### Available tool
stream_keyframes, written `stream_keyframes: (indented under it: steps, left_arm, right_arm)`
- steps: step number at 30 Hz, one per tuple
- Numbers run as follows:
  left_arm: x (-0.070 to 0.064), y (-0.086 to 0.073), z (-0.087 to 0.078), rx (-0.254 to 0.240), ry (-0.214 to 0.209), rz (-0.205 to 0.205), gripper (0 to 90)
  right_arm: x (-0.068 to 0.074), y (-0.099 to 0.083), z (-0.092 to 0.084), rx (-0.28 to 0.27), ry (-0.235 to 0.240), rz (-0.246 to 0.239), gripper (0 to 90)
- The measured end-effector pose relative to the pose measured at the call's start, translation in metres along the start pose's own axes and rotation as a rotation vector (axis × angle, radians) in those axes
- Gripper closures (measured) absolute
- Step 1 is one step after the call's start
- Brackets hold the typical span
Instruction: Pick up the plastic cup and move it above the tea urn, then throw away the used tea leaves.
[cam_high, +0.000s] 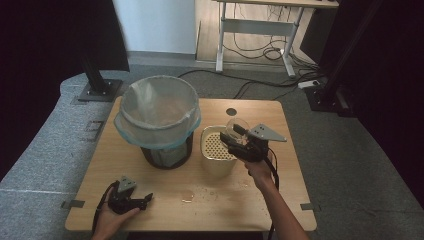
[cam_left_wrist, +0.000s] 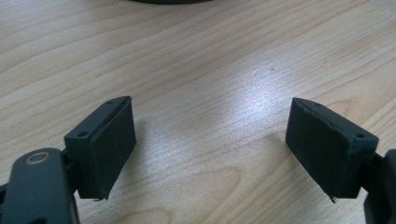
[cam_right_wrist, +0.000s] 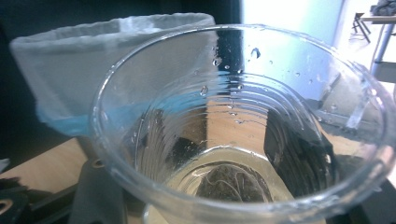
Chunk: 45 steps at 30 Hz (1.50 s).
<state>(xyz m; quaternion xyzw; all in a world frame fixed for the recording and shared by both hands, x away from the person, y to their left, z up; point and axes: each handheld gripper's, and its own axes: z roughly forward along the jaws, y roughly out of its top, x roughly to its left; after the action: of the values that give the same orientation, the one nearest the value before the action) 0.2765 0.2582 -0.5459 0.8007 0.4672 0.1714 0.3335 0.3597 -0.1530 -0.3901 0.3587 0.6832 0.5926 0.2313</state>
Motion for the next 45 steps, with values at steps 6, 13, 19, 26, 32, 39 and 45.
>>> stream_keyframes:
  steps: [6,13,19,26,32,39,45]
  left_arm:
    - [0.0,0.0,0.0,0.002,0.001,0.002,15.7]
    - [0.0,0.0,0.0,0.002,0.003,0.003,15.7]
    - [0.0,0.0,0.0,0.003,0.003,0.008,15.6]
    - [-0.001,0.0,0.0,0.004,0.004,0.012,15.7]
    - [-0.001,0.0,0.001,0.005,0.005,0.017,15.5]
    - [-0.001,0.0,0.001,0.005,0.004,0.017,15.5]
    - [-0.001,0.0,0.001,0.007,0.005,0.022,15.4]
  right_arm:
    - [-0.01,0.004,0.009,0.018,-0.034,-0.01,38.5]
    - [-0.018,0.008,0.02,0.042,-0.06,-0.034,38.6]
    - [-0.024,0.009,0.031,0.072,-0.077,-0.049,38.6]
    - [-0.028,0.01,0.04,0.091,-0.096,-0.072,38.5]
    - [-0.029,0.012,0.047,0.117,-0.122,-0.145,38.5]
    - [-0.031,0.018,0.049,0.138,-0.163,-0.212,38.5]
    - [-0.029,0.027,0.05,0.178,-0.225,-0.368,38.5]
